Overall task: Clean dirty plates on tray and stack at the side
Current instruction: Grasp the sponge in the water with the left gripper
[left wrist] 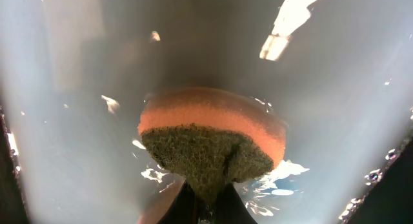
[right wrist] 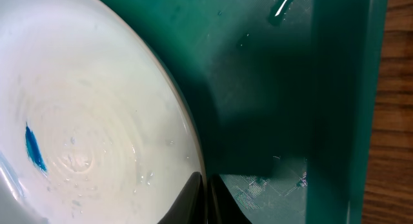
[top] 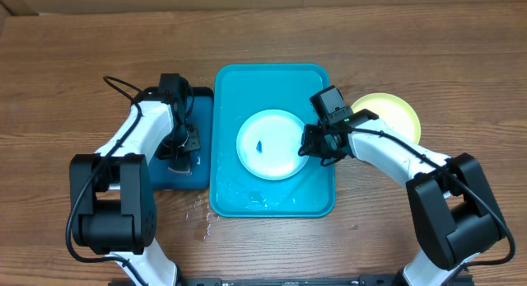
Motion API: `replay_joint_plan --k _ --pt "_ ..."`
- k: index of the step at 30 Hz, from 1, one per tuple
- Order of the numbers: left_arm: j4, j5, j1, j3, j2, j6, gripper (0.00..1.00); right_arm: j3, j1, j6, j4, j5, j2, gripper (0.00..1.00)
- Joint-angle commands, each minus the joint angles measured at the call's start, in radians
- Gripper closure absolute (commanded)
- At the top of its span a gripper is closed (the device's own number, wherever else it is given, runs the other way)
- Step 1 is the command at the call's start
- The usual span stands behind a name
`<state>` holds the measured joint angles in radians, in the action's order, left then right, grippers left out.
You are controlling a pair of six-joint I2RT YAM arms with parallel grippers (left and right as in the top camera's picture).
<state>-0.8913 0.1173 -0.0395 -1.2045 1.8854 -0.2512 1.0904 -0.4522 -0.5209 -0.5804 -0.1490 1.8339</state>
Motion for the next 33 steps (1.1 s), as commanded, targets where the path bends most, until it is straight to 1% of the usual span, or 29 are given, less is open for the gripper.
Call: replay_joint_plan --k 1,9,15,18,22,25,29,33 --pt "-0.023 0.014 0.003 -0.044 0.013 0.02 0.96 0.016 0.005 -0.003 0.001 0.013 -0.02 0.95" --pt "-0.119 0.012 0.043 -0.2 -0.003 0.02 0.96 0.016 0.005 -0.003 0.0 0.013 -0.02 0.95" --pt "-0.089 0.012 0.05 -0.257 -0.018 0.063 0.96 0.016 0.005 -0.003 0.0 0.012 -0.02 0.95" --pt "-0.047 0.01 0.05 -0.256 -0.017 0.099 0.96 0.016 0.005 -0.003 0.0 0.012 -0.02 0.94" --pt "-0.046 -0.032 0.05 -0.247 -0.016 0.11 0.96 0.016 0.005 -0.003 0.0 0.012 -0.02 0.95" --pt "-0.053 -0.033 0.05 -0.222 -0.015 0.109 0.96 0.016 0.005 -0.003 0.0 0.012 -0.02 0.94" --pt "-0.04 -0.033 0.05 -0.163 -0.014 0.109 0.96 0.016 0.005 -0.003 0.0 0.012 -0.02 0.94" --pt "0.035 -0.037 0.05 -0.082 -0.013 0.109 0.96 0.016 0.005 -0.003 0.0 0.012 -0.02 0.94"
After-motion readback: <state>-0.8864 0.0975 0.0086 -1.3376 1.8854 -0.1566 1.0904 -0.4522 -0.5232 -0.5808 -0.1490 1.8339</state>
